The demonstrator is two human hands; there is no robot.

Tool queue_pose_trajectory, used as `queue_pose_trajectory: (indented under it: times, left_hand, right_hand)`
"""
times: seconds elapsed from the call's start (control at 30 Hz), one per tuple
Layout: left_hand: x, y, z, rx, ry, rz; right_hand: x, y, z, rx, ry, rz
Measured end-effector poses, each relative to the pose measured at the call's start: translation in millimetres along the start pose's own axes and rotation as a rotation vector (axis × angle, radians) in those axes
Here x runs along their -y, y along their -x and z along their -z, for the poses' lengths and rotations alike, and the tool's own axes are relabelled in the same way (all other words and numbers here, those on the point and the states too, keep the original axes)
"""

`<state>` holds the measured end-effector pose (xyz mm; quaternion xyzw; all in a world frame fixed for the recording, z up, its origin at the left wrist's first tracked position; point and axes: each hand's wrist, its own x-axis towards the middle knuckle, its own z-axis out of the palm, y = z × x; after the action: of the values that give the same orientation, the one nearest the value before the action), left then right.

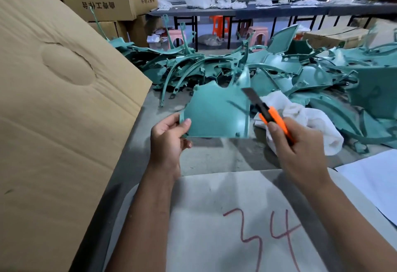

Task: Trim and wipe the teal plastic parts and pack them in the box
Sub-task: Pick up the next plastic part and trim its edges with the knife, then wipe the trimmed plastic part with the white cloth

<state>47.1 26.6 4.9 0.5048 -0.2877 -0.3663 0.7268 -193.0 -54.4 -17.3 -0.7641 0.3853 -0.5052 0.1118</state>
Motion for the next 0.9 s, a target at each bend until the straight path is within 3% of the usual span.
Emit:
queue_pose_trajectory:
  times: [0.1,0.23,0.3,0.37,0.47,0.53,0.7,0.77,0.9]
  left_hand:
    - [-1.1,-3.0,4.2,-0.021,0.043,0.046]
    - [-3.9,-4.5,10.3,0.044,0.075,0.099]
    - [-4.8,-5.6,12.8,0.028,0.082,0.09]
    - [-3.3,-7.9,13.7,-0.035,0.045,0.063]
    - [2.0,-11.2,13.3,-0.184,-0.027,-0.021]
    - [3.6,-11.8,12.0,-0.224,-0.039,-0.075]
    - [7.3,-15.7,18.6,-0.455,-0.156,-0.203]
    - [5.7,-17.5,20.5,-0.579,-0.075,-0.18]
    - [3.6,-16.8,17.3,-0.641,0.085,-0.098]
  right_hand:
    - [-1.4,1.7,-6.8,0.079,0.016,0.044]
    - [-13.1,-3.5,3.1,-0.061,0.214,-0.169]
    - [-16.5,-4.0,8.9,-0.108,0.204,-0.237]
    - [-13.5,-2.1,10.0,-0.113,0.111,-0.191]
    - [3.2,1.1,3.3,0.044,-0.042,-0.004]
    - [6.3,3.1,-3.7,0.128,0.022,0.055]
    - [-9.1,0.0,0.9,0.103,0.223,-0.25]
    - [-11.2,-0.2,4.8,0.171,0.233,-0.216]
    - [1.1,1.9,-1.7,0.374,0.261,-0.077]
